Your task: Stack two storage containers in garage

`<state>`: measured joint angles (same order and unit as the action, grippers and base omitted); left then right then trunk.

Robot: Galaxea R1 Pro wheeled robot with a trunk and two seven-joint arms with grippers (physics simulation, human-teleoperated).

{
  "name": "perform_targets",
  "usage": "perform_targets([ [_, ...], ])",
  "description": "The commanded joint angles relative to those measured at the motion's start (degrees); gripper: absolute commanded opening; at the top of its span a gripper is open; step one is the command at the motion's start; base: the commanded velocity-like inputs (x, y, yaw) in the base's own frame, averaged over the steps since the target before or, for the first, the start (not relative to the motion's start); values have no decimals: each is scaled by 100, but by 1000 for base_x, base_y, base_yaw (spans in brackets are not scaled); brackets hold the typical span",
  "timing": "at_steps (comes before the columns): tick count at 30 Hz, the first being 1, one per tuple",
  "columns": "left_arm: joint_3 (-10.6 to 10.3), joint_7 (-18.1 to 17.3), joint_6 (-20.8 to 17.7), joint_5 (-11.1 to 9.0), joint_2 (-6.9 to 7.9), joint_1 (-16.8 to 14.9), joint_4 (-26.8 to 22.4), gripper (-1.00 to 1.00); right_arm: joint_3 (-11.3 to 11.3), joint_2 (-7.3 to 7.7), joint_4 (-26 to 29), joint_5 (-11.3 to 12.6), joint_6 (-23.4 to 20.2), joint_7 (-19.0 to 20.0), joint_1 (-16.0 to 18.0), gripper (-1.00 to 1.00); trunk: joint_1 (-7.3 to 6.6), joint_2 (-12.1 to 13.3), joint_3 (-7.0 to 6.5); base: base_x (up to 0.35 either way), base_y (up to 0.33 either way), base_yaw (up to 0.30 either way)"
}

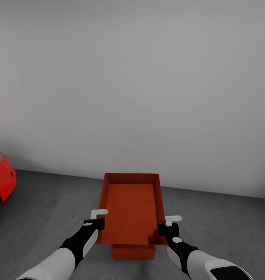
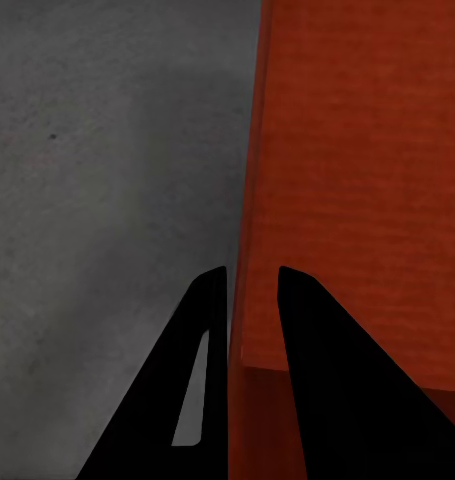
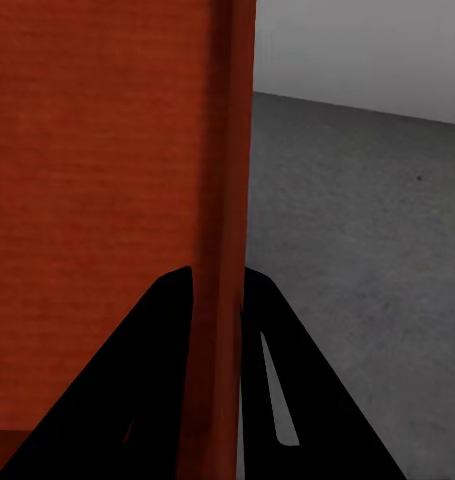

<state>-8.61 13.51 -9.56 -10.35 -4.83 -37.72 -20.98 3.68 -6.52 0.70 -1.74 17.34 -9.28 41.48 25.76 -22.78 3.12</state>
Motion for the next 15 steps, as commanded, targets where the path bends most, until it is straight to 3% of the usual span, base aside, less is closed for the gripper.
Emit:
perform_targets([
  [1,254,81,-46,59,8,-8,-258,-100,-139,2,-17,130,32,-74,3,-100,3,-14,23,0,0,0],
  [15,254,81,-46,59,8,-8,-258,-100,-139,2,-17,128,32,-65,1,-100,3,-14,151,0,0,0],
])
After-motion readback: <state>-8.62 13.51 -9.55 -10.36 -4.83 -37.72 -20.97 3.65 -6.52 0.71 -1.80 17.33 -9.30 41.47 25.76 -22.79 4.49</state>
